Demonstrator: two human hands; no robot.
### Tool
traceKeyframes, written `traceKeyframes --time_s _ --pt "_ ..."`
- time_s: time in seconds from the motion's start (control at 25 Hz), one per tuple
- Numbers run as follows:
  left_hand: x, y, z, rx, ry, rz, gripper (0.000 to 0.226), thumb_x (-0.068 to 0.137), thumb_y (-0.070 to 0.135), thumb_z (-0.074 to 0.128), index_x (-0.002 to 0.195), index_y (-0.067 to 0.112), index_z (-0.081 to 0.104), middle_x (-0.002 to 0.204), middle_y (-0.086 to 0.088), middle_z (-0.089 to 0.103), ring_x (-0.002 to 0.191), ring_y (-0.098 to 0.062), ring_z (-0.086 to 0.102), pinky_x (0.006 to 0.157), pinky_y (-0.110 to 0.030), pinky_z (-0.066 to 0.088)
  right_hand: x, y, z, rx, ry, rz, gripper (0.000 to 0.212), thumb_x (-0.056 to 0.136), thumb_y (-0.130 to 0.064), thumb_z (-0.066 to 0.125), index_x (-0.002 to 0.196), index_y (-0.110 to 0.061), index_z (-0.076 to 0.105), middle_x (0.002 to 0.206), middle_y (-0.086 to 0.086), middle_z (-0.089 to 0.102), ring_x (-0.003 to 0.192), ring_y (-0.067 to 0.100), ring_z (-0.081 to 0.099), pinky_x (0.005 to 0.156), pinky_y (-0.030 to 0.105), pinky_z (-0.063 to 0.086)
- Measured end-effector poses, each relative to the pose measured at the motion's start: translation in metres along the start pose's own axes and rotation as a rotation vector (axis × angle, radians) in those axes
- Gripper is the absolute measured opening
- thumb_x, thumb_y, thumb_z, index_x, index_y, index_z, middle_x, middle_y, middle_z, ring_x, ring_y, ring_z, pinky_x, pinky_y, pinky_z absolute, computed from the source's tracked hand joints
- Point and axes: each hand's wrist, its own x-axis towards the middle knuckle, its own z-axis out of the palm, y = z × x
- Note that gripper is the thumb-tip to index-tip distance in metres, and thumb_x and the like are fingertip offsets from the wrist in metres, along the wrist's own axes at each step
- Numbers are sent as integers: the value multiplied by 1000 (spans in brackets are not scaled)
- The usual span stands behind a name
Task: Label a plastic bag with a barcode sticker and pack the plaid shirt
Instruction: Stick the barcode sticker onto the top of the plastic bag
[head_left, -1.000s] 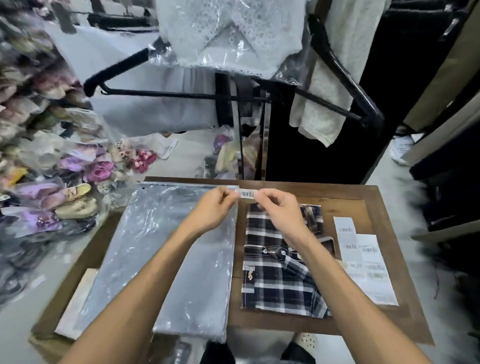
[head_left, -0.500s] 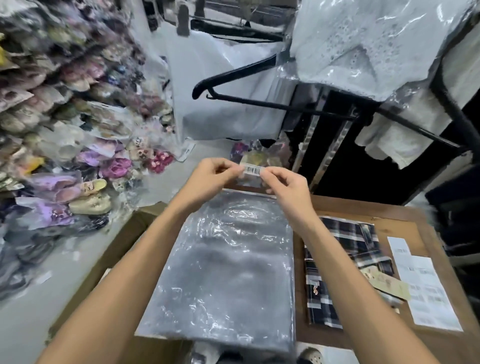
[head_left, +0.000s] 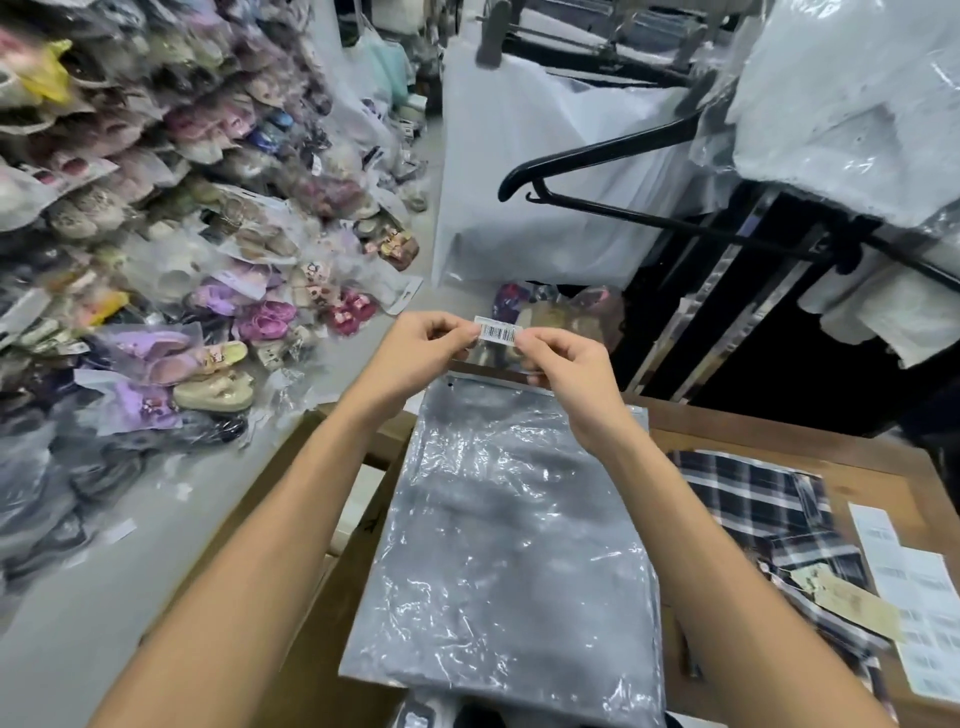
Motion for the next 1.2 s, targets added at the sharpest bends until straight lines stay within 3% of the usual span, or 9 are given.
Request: traceKeyframes --time_s 0.16,0.32,0.44,0.56,0.68,0.8,0.96,1.2 --pt "19 -51 -5 34 14 -119 14 94 34 70 83 24 72 81 3 72 82 -15 65 77 -32 50 16 36 22 -99 43 108 14 93 -19 72 98 -8 79 65 -17 67 59 -5 53 65 17 43" --pt "34 -90 -7 134 65 -207 16 95 32 68 86 20 74 74 2 68 71 -15 58 70 -32 46 39 76 43 -193 63 221 11 91 -18 74 95 -10 80 56 -23 64 56 -8 55 69 20 44" --pt "43 -111 -7 163 107 -275 20 90 31 72 88 12 76 76 -1 72 77 -19 66 79 -34 53 51 98 53 -224 87 293 12 86 -23 79 91 -13 81 65 -18 69 64 -1 59 67 17 46" --pt "54 -132 -6 207 93 -338 25 83 37 73 80 12 77 78 -6 77 83 -26 73 84 -43 60 58 115 57 -232 127 398 12 84 -23 81 94 -15 81 75 -3 73 61 9 61 49 11 45" --pt "67 -152 -1 210 106 -351 27 76 41 69 65 17 73 67 -5 74 69 -26 68 80 -50 60 68 133 60 -307 114 405 11 84 -27 81 91 -19 82 81 -1 77 70 11 64 63 21 51" --pt "81 -167 2 231 132 -358 25 81 38 71 68 17 73 66 -3 74 68 -25 69 77 -46 61 83 144 64 -369 114 384 12 85 -28 79 92 -18 83 87 -2 79 77 8 67 78 26 53" --pt "96 -178 5 201 154 -404 25 79 36 70 66 14 74 64 -7 75 72 -27 74 77 -48 62 99 155 72 -454 140 363 15 86 -29 78 94 -19 83 91 -4 80 88 10 71 86 28 55" --pt "99 -174 8 323 121 -383 20 88 26 68 70 20 70 70 -7 76 70 -23 73 74 -35 61 103 158 74 -483 201 423 18 85 -30 76 97 -19 83 98 -3 80 97 12 70 86 22 51"
